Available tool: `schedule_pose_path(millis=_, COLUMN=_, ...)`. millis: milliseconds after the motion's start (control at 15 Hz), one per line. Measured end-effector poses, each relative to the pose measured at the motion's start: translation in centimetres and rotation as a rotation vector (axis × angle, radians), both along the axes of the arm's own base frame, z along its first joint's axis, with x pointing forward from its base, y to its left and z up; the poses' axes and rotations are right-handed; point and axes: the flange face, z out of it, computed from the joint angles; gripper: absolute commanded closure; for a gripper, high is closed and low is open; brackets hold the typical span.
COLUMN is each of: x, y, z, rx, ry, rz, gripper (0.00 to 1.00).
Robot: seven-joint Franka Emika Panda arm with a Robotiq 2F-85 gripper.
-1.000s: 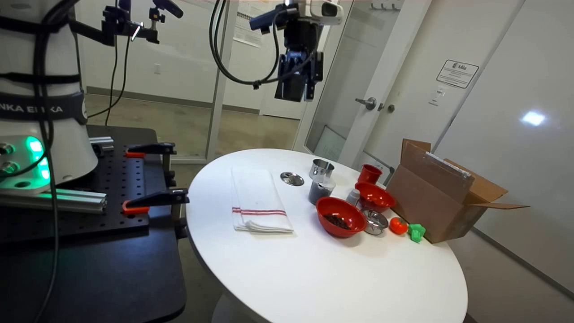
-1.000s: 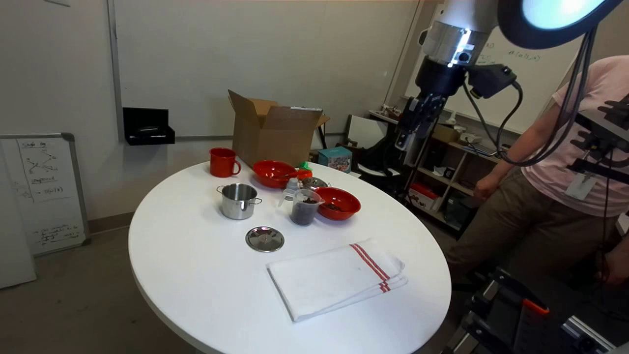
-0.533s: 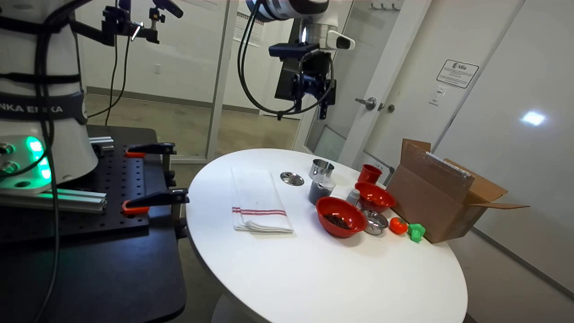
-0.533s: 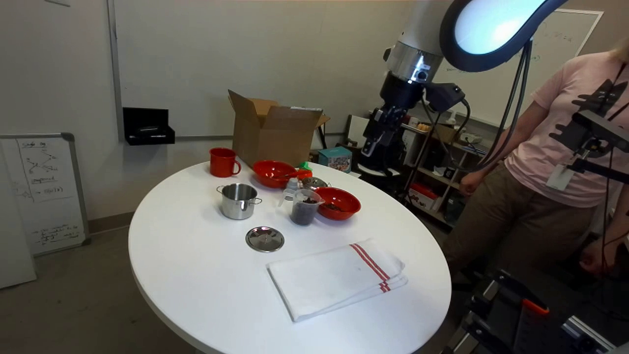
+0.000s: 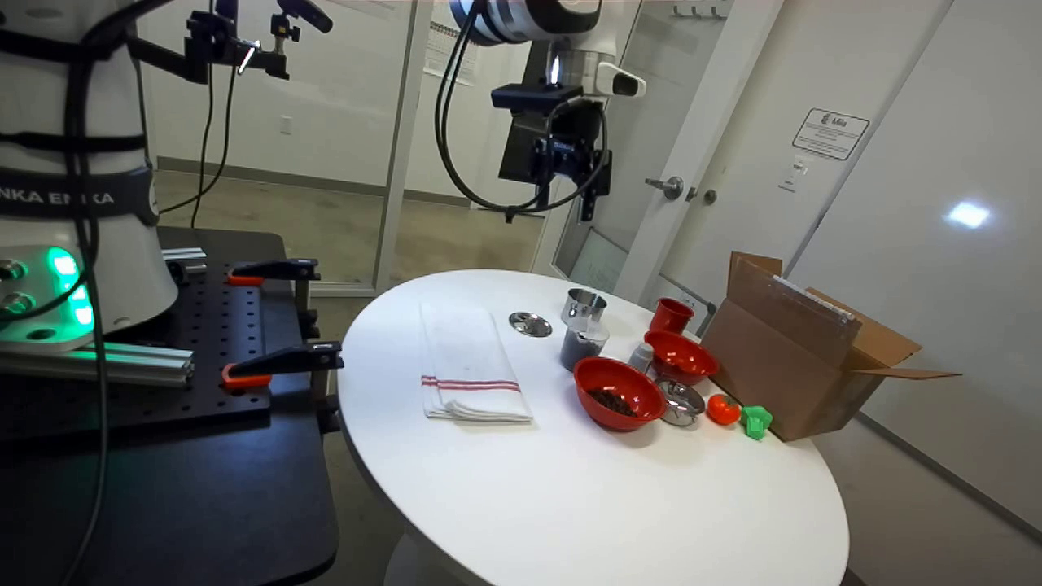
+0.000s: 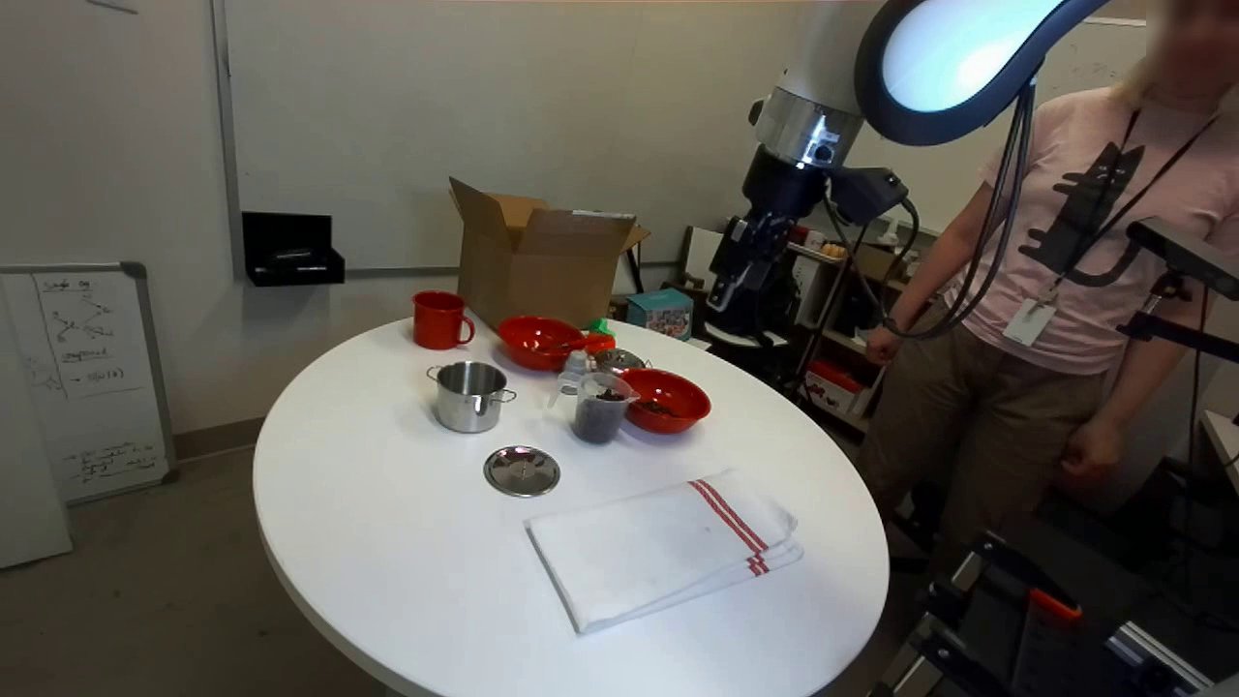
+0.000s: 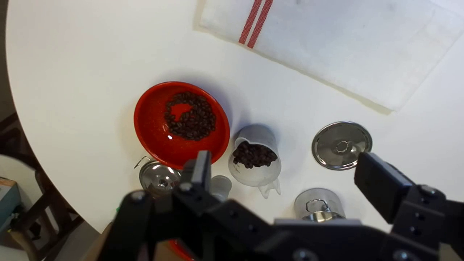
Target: Move the cup slightly down on the table
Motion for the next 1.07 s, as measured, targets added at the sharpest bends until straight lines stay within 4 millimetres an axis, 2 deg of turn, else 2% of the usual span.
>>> schedule_pose_path(millis=467, x=2.4, y=-0.8, z=-1.8, rx=0.047, ry=0.019, rz=-0.055, gripper=0.00)
schedule_pose_path(millis=1067, x=7.6, y=-1.8, z=-5.5, rx=0.051, ry=-0.036, rz=-0.019, gripper=0.00)
